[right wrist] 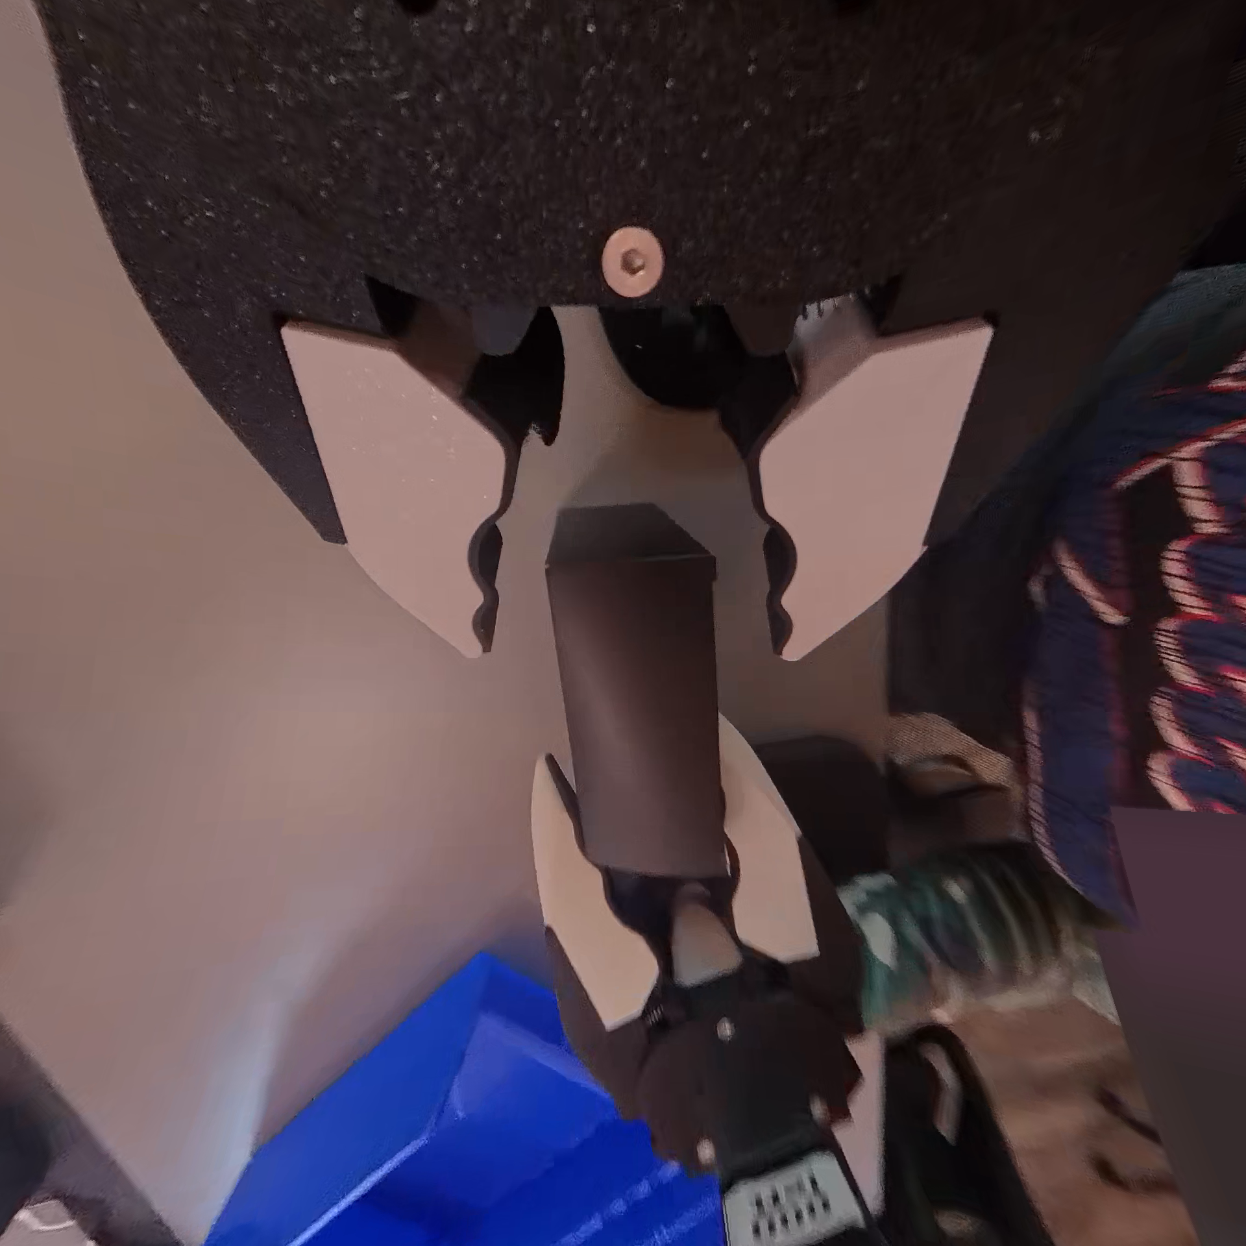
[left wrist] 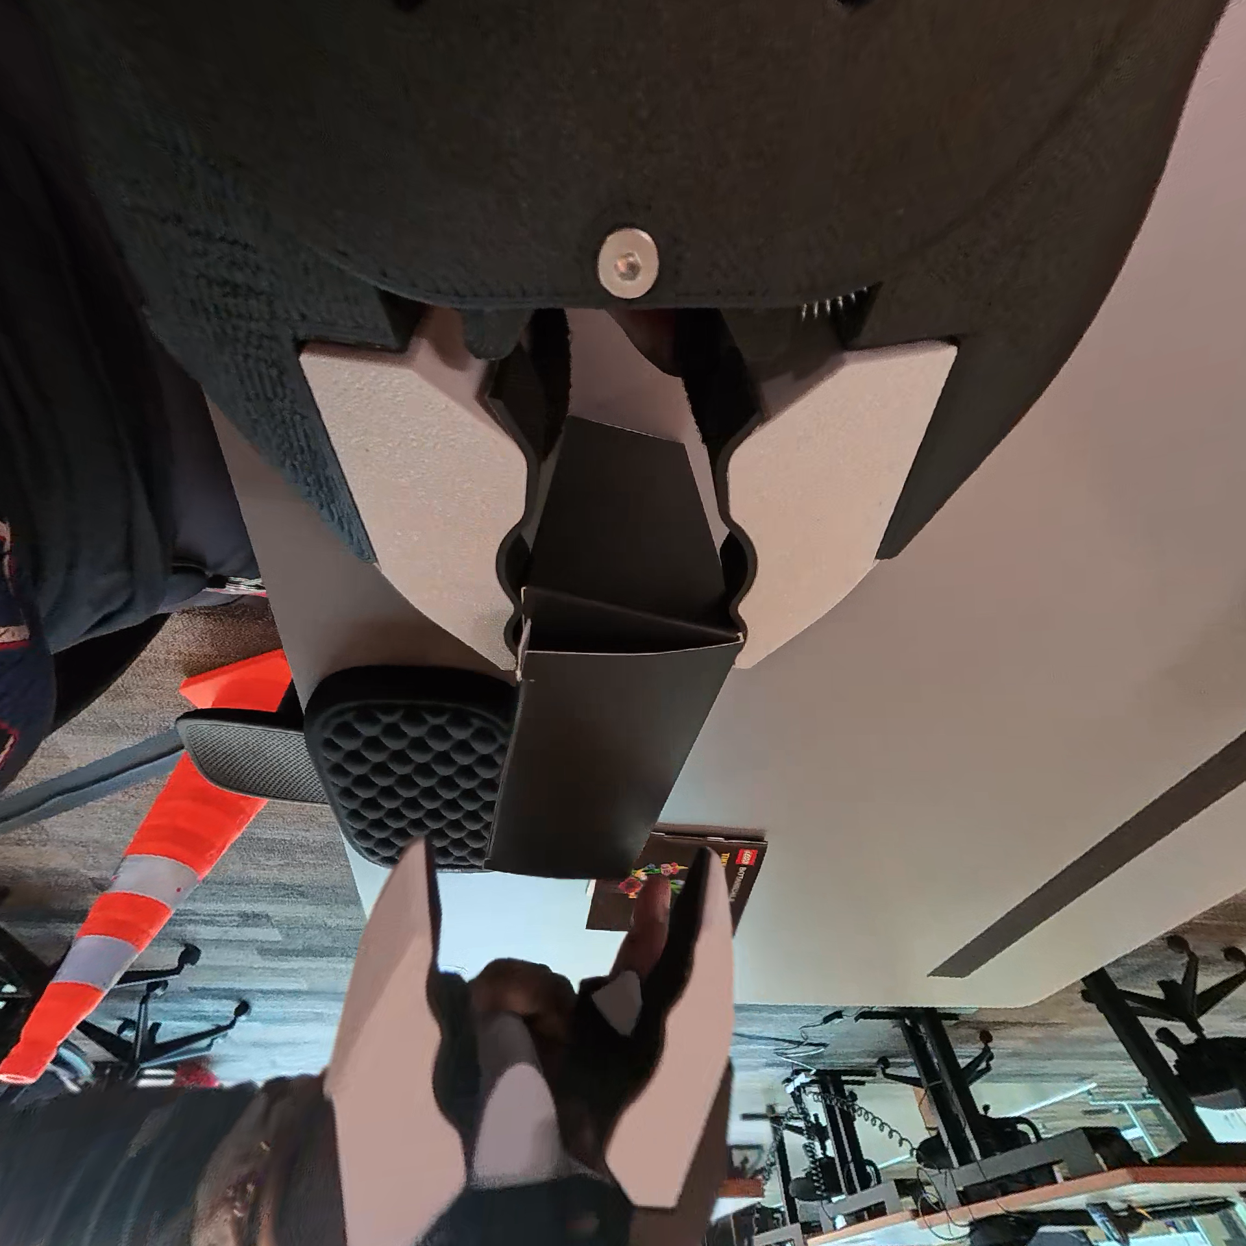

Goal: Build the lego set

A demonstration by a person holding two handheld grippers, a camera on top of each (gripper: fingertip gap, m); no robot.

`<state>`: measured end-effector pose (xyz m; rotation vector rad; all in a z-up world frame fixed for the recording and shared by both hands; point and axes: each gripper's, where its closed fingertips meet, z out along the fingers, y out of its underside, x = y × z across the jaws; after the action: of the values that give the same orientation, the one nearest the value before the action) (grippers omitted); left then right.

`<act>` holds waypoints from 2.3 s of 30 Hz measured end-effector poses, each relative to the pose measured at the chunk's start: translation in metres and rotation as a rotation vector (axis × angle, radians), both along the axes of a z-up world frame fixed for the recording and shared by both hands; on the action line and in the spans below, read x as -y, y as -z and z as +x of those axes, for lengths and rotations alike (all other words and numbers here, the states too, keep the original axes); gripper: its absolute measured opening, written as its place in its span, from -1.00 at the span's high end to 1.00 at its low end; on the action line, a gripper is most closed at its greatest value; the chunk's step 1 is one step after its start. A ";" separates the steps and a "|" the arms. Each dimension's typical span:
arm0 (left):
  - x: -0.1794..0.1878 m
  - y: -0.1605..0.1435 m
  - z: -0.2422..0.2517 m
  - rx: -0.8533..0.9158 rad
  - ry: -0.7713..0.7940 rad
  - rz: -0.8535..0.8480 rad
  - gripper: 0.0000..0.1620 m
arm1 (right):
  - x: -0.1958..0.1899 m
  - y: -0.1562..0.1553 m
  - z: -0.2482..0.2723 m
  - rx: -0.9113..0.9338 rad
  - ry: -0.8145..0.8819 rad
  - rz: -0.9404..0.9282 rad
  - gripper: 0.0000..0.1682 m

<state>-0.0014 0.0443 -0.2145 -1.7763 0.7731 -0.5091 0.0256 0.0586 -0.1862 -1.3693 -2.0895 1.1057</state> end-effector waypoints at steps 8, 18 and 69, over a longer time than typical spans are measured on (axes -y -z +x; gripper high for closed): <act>0.000 0.000 0.001 -0.002 -0.006 -0.002 0.32 | 0.001 0.008 -0.002 -0.033 0.021 0.138 0.42; 0.003 0.001 0.001 0.015 0.015 -0.012 0.31 | 0.001 0.002 -0.003 0.015 -0.026 0.001 0.46; -0.003 0.010 -0.005 -0.122 -0.026 -0.011 0.33 | -0.006 -0.002 -0.007 0.249 -0.132 0.143 0.53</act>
<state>-0.0059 0.0469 -0.2247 -1.8381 0.8320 -0.3908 0.0184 0.0649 -0.1841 -1.3754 -2.4158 0.8502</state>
